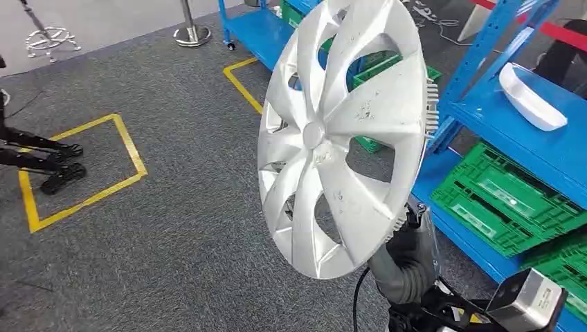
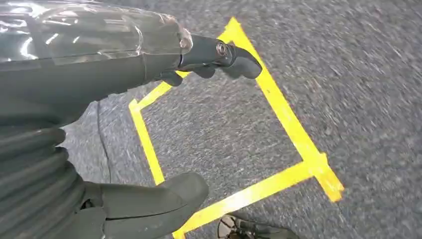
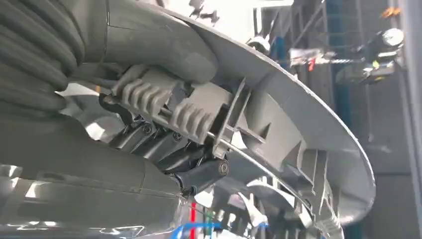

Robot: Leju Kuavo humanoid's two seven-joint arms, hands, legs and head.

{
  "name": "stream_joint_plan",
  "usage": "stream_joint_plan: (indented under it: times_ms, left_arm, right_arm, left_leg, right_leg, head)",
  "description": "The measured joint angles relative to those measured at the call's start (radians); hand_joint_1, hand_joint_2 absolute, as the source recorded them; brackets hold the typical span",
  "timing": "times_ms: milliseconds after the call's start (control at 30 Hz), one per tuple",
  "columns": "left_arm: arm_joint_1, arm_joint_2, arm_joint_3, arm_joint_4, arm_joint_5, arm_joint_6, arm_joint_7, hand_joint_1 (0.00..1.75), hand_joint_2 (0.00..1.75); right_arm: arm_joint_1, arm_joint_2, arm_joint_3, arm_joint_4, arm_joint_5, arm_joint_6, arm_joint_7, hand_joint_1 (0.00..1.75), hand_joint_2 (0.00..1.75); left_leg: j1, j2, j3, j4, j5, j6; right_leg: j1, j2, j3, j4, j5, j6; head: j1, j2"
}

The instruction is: Take the parts from the cabinet and place them on the table.

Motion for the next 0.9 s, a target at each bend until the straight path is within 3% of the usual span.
stream_joint_plan:
  times_ms: [67, 133, 167, 200, 233, 267, 300, 333, 367, 433, 467, 500, 533, 633, 667, 700, 733, 767, 800, 833, 867, 900]
  left_arm:
    - [0.001, 0.001, 0.000, 0.000, 0.000, 0.000, 0.018, 0.00, 1.75]
    - [0.006, 0.002, 0.000, 0.000, 0.000, -0.002, 0.023, 0.00, 1.75]
    - [0.008, 0.004, 0.000, 0.000, 0.000, -0.002, 0.027, 0.00, 1.75]
    - [0.006, 0.002, 0.000, 0.000, 0.000, -0.002, 0.034, 0.00, 1.75]
    - [0.003, 0.001, -0.001, 0.001, 0.000, -0.002, 0.038, 0.00, 1.75]
    - [0.002, 0.000, -0.001, 0.001, 0.000, -0.003, 0.043, 0.00, 1.75]
    - [0.002, 0.000, -0.001, 0.002, 0.000, -0.004, 0.046, 0.00, 1.75]
    - [0.004, 0.000, -0.001, 0.002, 0.000, -0.003, 0.047, 0.00, 1.75]
    - [0.006, 0.000, -0.001, 0.002, 0.000, -0.003, 0.045, 0.00, 1.75]
    - [0.006, 0.000, -0.001, 0.002, 0.000, -0.003, 0.036, 0.00, 1.75]
    - [0.006, 0.000, -0.002, 0.002, 0.000, -0.003, 0.030, 0.00, 1.75]
    - [0.003, -0.001, -0.002, 0.002, 0.000, -0.003, 0.026, 0.00, 1.75]
    - [0.003, -0.003, -0.002, 0.002, 0.000, -0.003, 0.022, 0.00, 1.75]
    - [0.005, -0.002, -0.002, 0.003, 0.000, -0.002, 0.021, 0.00, 1.75]
    - [0.003, -0.001, -0.002, 0.002, 0.000, -0.002, 0.021, 0.00, 1.75]
    - [0.002, -0.002, -0.002, 0.002, 0.000, -0.002, 0.022, 0.00, 1.75]
    - [0.000, -0.002, -0.002, 0.002, 0.000, -0.002, 0.024, 0.00, 1.75]
    - [-0.001, -0.002, -0.002, 0.002, 0.000, -0.003, 0.027, 0.00, 1.75]
    - [-0.001, -0.003, -0.002, 0.002, 0.000, -0.003, 0.032, 0.00, 1.75]
    - [0.000, -0.005, -0.003, 0.002, 0.000, -0.003, 0.036, 0.00, 1.75]
    - [0.001, -0.006, -0.003, 0.002, 0.000, -0.003, 0.039, 0.00, 1.75]
    - [0.001, -0.006, -0.003, 0.002, 0.000, -0.004, 0.039, 0.00, 1.75]
  right_arm:
    - [0.004, 0.000, 0.000, -0.005, 0.001, -0.003, 0.000, 1.75, 1.75]
    - [0.003, -0.003, -0.001, -0.011, 0.002, -0.006, 0.000, 1.75, 1.75]
    - [0.001, -0.003, 0.000, -0.014, 0.002, -0.006, 0.000, 1.75, 1.75]
    - [0.006, -0.004, 0.000, -0.017, 0.003, -0.008, 0.000, 1.75, 1.75]
    - [0.009, -0.005, -0.001, -0.021, 0.004, -0.011, 0.000, 1.75, 1.75]
    - [0.012, -0.005, -0.001, -0.021, 0.006, -0.016, 0.000, 1.75, 1.75]
    - [0.012, -0.005, -0.001, -0.021, 0.007, -0.019, 0.000, 1.75, 1.75]
    - [0.013, -0.005, -0.002, -0.021, 0.009, -0.021, 0.000, 1.75, 1.75]
    - [0.013, -0.005, -0.002, -0.021, 0.009, -0.021, 0.000, 1.75, 1.75]
    - [0.013, -0.005, -0.003, -0.022, 0.010, -0.021, 0.000, 1.75, 1.75]
    - [0.012, -0.005, -0.005, -0.022, 0.010, -0.021, 0.000, 1.75, 1.75]
    - [0.012, -0.005, -0.006, -0.024, 0.010, -0.021, 0.000, 1.75, 1.75]
    - [0.010, -0.005, -0.006, -0.025, 0.011, -0.021, 0.000, 1.75, 1.75]
    - [0.009, -0.005, -0.006, -0.028, 0.011, -0.021, 0.000, 1.75, 1.75]
    - [0.008, -0.005, -0.006, -0.030, 0.011, -0.021, 0.000, 1.75, 1.75]
    - [0.009, -0.005, -0.006, -0.030, 0.011, -0.021, 0.000, 1.75, 1.75]
    - [0.010, -0.006, -0.006, -0.031, 0.011, -0.021, 0.000, 1.75, 1.75]
    - [0.011, -0.006, -0.006, -0.031, 0.011, -0.021, 0.000, 1.75, 1.75]
    - [0.011, -0.007, -0.006, -0.029, 0.011, -0.021, 0.000, 1.75, 1.75]
    - [0.012, -0.006, -0.006, -0.028, 0.011, -0.021, 0.000, 1.75, 1.75]
    - [0.012, -0.006, -0.006, -0.028, 0.011, -0.021, 0.000, 1.75, 1.75]
    - [0.011, -0.006, -0.006, -0.028, 0.011, -0.021, 0.000, 1.75, 1.75]
  left_leg:
    - [0.010, -0.021, -0.013, 0.001, 0.006, -0.010]
    - [0.009, -0.044, -0.017, -0.002, 0.012, -0.022]
    - [0.005, 0.027, -0.020, 0.011, -0.002, -0.021]
    - [0.001, 0.101, -0.036, 0.045, -0.030, -0.028]
    - [0.008, 0.116, -0.068, 0.110, -0.068, -0.035]
    - [0.016, 0.114, -0.111, 0.197, -0.107, -0.041]
    - [0.023, 0.109, -0.145, 0.266, -0.132, -0.046]
    - [0.029, 0.105, -0.165, 0.305, -0.136, -0.052]
    - [0.034, 0.104, -0.157, 0.289, -0.114, -0.057]
    - [0.041, 0.123, -0.081, 0.149, -0.035, -0.065]
    - [0.041, 0.165, -0.027, 0.054, 0.003, -0.068]
    - [0.026, 0.212, -0.013, 0.028, -0.021, -0.065]
    - [0.027, 0.201, -0.015, 0.022, -0.012, -0.046]
    - [0.021, 0.172, -0.023, 0.022, -0.013, -0.025]
    - [0.026, 0.158, -0.018, 0.017, -0.009, -0.017]
    - [0.025, 0.145, -0.018, 0.017, -0.008, -0.012]
    - [0.024, 0.132, -0.018, 0.017, -0.007, -0.006]
    - [0.021, 0.119, -0.018, 0.017, -0.007, -0.001]
    - [0.016, 0.104, -0.018, 0.017, -0.007, 0.001]
    - [0.011, 0.088, -0.018, 0.017, -0.006, 0.004]
    - [0.007, 0.071, -0.016, 0.017, -0.006, 0.004]
    - [0.004, 0.055, -0.014, 0.017, -0.005, 0.005]
  right_leg:
    - [0.004, -0.015, 0.005, -0.020, -0.002, 0.006]
    - [0.002, -0.036, 0.011, -0.032, 0.005, 0.001]
    - [-0.002, -0.053, 0.019, -0.045, 0.012, 0.002]
    - [0.001, -0.062, 0.025, -0.051, 0.013, -0.001]
    - [0.001, -0.077, 0.026, -0.051, 0.013, -0.002]
    - [0.002, -0.093, 0.026, -0.050, 0.011, -0.003]
    - [0.001, -0.107, 0.025, -0.049, 0.009, -0.003]
    - [0.000, -0.121, 0.026, -0.048, 0.007, 0.000]
    - [-0.001, -0.132, 0.027, -0.046, 0.004, 0.004]
    - [-0.005, -0.153, 0.030, -0.038, -0.005, 0.012]
    - [-0.008, -0.161, 0.033, -0.032, -0.011, 0.021]
    - [-0.001, -0.168, 0.032, -0.028, -0.018, 0.029]
    - [0.000, -0.173, 0.033, -0.024, -0.022, 0.035]
    - [-0.005, -0.194, 0.040, -0.032, -0.022, 0.048]
    - [-0.011, -0.179, 0.037, -0.028, -0.034, 0.058]
    - [-0.012, -0.137, 0.029, 0.004, -0.060, 0.057]
    - [-0.010, -0.111, -0.001, 0.073, -0.102, 0.055]
    - [-0.009, -0.100, -0.039, 0.157, -0.142, 0.053]
    - [-0.007, -0.095, -0.080, 0.238, -0.171, 0.050]
    - [-0.006, -0.094, -0.109, 0.290, -0.181, 0.046]
    - [-0.004, -0.092, -0.116, 0.292, -0.163, 0.039]
    - [0.000, -0.088, -0.102, 0.248, -0.122, 0.030]
  head:
    - [0.007, 0.000]
    - [0.008, 0.000]
    - [0.009, 0.000]
    - [-0.004, 0.000]
    - [-0.010, 0.000]
    - [-0.012, 0.000]
    - [-0.015, 0.000]
    - [-0.018, 0.000]
    - [-0.018, 0.000]
    - [-0.021, 0.000]
    - [-0.022, 0.000]
    - [-0.026, 0.000]
    - [-0.026, 0.000]
    - [-0.022, 0.000]
    - [-0.021, 0.000]
    - [-0.014, 0.000]
    - [-0.006, 0.000]
    - [-0.001, 0.000]
    - [0.008, 0.000]
    - [0.013, 0.000]
    - [0.017, 0.000]
    - [0.019, 0.000]
